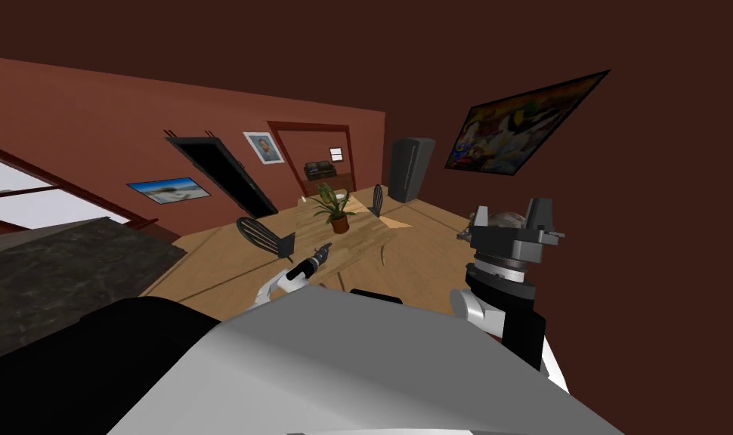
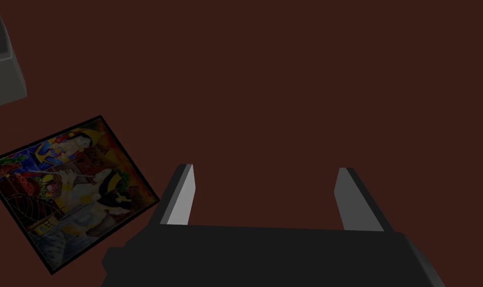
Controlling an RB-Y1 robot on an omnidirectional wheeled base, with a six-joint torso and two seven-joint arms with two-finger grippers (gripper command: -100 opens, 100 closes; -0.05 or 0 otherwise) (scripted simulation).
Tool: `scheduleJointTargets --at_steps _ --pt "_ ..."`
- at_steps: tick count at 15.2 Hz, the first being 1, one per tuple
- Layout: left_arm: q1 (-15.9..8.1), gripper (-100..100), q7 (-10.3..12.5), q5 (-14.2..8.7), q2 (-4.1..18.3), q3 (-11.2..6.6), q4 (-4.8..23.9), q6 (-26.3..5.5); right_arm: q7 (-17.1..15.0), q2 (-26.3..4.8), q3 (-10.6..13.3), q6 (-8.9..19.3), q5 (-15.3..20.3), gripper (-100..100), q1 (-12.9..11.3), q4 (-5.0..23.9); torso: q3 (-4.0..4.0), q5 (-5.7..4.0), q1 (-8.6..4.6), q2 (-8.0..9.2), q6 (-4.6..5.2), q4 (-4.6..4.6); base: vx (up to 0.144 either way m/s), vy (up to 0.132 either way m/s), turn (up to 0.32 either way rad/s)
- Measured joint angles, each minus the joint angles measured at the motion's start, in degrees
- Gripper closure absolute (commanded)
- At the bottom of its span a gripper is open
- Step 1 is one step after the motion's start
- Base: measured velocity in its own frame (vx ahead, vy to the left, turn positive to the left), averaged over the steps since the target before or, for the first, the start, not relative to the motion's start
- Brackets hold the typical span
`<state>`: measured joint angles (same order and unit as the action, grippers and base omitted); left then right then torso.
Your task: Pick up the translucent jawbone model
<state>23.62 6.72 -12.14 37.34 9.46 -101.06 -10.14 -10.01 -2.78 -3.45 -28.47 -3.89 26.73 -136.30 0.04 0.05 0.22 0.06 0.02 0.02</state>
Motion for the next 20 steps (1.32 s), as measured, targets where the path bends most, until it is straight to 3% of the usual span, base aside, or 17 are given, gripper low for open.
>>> scheduleJointTargets --at_steps 20 --pt "-4.91 -100 1.82 -6.52 10.70 4.02 16.00 -19.56 0.00 0.00 0.00 0.00 0.00 0 0.00 0.00 -0.05 0.00 0.02 -0.08 0.00 -0.02 -0.024 0.032 -0.197"
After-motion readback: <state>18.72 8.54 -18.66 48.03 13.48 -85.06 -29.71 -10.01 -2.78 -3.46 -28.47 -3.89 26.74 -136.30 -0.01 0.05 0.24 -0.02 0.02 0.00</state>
